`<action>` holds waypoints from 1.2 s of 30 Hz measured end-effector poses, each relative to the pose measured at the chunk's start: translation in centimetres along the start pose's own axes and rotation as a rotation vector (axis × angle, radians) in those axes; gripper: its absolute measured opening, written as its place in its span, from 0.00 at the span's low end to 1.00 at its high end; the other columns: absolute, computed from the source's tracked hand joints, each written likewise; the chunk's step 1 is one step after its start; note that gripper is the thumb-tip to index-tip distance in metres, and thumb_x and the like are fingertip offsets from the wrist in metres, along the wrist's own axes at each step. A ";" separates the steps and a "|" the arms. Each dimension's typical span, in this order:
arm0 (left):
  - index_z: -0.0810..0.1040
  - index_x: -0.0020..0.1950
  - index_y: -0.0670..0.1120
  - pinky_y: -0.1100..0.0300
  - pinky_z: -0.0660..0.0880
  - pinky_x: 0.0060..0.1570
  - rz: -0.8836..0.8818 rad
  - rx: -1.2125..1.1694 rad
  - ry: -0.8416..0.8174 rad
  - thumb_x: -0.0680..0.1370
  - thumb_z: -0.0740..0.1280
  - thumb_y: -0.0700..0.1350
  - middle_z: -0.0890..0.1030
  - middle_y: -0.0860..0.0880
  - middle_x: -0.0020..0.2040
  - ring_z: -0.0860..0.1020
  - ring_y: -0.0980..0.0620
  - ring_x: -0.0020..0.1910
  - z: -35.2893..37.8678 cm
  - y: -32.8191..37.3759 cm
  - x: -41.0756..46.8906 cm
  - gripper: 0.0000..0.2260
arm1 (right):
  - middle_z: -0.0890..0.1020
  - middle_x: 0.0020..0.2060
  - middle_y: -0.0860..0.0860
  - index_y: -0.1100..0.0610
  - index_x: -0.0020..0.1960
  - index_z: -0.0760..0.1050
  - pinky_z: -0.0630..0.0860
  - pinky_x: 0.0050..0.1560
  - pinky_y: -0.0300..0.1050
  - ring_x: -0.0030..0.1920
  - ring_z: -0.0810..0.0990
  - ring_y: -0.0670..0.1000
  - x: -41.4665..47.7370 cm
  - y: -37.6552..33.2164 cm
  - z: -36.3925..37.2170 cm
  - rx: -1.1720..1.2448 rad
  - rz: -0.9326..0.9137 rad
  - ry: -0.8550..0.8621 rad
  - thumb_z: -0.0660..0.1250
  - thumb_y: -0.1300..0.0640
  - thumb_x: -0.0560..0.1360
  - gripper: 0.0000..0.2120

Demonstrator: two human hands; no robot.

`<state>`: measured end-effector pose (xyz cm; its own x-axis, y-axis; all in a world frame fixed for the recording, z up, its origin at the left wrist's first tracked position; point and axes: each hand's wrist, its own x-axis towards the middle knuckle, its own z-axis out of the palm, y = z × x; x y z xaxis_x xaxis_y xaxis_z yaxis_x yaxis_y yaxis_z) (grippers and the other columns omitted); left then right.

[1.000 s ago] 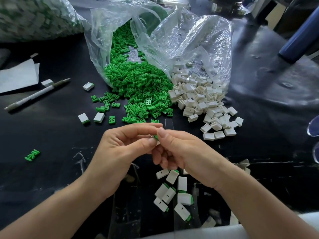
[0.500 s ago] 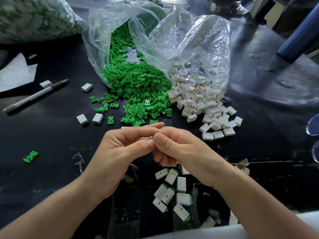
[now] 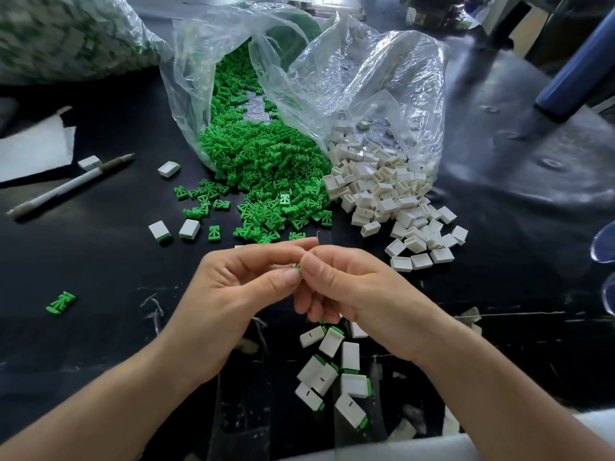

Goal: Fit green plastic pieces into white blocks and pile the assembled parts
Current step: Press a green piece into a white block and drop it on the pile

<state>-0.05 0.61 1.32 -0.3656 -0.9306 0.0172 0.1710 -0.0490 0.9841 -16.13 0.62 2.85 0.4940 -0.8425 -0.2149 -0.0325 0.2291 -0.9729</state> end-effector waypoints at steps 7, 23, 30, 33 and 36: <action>0.84 0.47 0.45 0.62 0.76 0.48 0.001 0.021 0.026 0.67 0.71 0.42 0.83 0.48 0.54 0.82 0.50 0.52 0.0 -0.3 0.1 0.10 | 0.76 0.30 0.46 0.54 0.40 0.71 0.67 0.32 0.30 0.29 0.71 0.40 -0.1 0.0 0.2 -0.119 0.035 0.000 0.54 0.42 0.68 0.16; 0.85 0.41 0.46 0.64 0.76 0.47 0.019 -0.042 0.056 0.64 0.69 0.46 0.83 0.49 0.53 0.81 0.51 0.54 0.4 -0.2 0.1 0.10 | 0.74 0.32 0.34 0.50 0.46 0.72 0.65 0.42 0.34 0.36 0.71 0.35 0.4 1.1 0.7 -0.348 -0.121 0.110 0.52 0.44 0.73 0.14; 0.85 0.40 0.47 0.64 0.76 0.48 0.011 -0.052 0.062 0.63 0.69 0.46 0.83 0.49 0.53 0.81 0.50 0.54 0.5 -0.2 0.1 0.09 | 0.73 0.38 0.42 0.57 0.52 0.74 0.71 0.49 0.45 0.42 0.71 0.41 0.3 1.0 0.9 -0.403 -0.127 0.126 0.51 0.40 0.70 0.25; 0.86 0.39 0.49 0.64 0.76 0.49 0.010 -0.046 0.060 0.63 0.69 0.47 0.83 0.50 0.53 0.81 0.51 0.54 0.5 -0.2 0.1 0.08 | 0.74 0.40 0.43 0.57 0.53 0.74 0.72 0.51 0.47 0.44 0.73 0.43 0.3 1.1 0.8 -0.408 -0.116 0.128 0.51 0.39 0.70 0.26; 0.86 0.39 0.49 0.64 0.76 0.48 0.005 -0.051 0.057 0.63 0.69 0.46 0.83 0.49 0.53 0.81 0.51 0.54 0.5 -0.1 0.1 0.08 | 0.76 0.42 0.48 0.58 0.53 0.74 0.74 0.52 0.51 0.46 0.74 0.48 0.4 1.2 0.8 -0.428 -0.112 0.136 0.51 0.39 0.74 0.25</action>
<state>-0.59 0.74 1.29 -0.3124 -0.9499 0.0111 0.2198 -0.0610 0.9736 -15.32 0.97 1.62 0.3977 -0.9133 -0.0877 -0.3555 -0.0653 -0.9324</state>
